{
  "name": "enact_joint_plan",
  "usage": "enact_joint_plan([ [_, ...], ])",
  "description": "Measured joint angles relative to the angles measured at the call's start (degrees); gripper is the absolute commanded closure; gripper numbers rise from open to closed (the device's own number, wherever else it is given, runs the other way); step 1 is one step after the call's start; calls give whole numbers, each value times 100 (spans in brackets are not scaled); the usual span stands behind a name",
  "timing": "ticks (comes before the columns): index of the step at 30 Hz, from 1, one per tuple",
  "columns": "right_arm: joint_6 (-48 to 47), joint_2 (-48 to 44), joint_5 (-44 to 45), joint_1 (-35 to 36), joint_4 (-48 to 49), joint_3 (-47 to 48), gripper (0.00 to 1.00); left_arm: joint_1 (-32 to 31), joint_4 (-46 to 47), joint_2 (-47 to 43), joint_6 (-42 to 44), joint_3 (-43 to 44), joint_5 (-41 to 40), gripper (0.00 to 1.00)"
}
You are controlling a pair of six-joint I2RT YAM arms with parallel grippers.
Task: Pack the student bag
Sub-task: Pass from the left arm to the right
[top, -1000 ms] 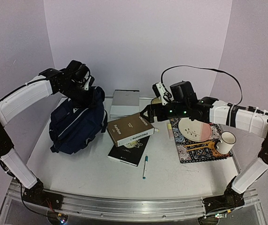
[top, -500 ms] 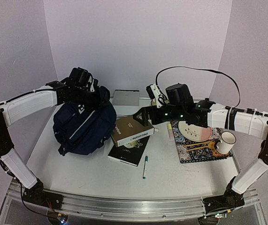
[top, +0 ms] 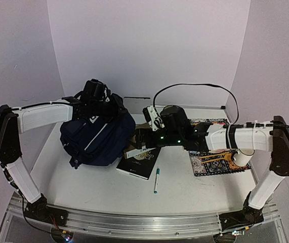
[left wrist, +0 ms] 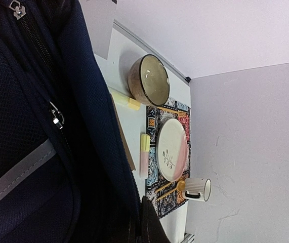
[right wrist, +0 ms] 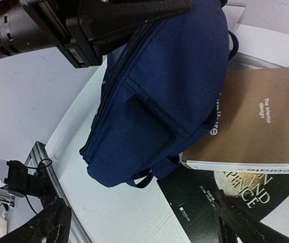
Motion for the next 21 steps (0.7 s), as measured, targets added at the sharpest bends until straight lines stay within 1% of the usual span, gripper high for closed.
enact_joint_plan([
  [4,398,399,60,142,314,41,2,-110,204,11,-226,-26,-106,100],
  [8,648,795,153,289,418,243,2,-221,379,23,-405,-29,-182,100],
  [10,751,961,175,345,502,356,8,-280,438,32,-444,-32,-204,100],
  [12,824,1066,180,381,544,452,21,-338,473,32,-458,-32,-235,100],
  [13,843,1101,179,395,557,491,29,-366,489,32,-461,-32,-251,99],
  [15,828,1131,177,402,556,564,49,-400,541,32,-459,-58,-265,95],
  [17,805,1136,165,402,552,611,74,-405,635,28,-442,-114,-307,90],
  [19,774,1136,168,402,548,637,91,-403,733,10,-394,-177,-348,83],
  [20,773,1136,171,401,543,638,98,-404,789,-25,-373,-227,-380,80],
  [21,751,1136,171,400,540,638,100,-405,831,-81,-311,-277,-407,76],
])
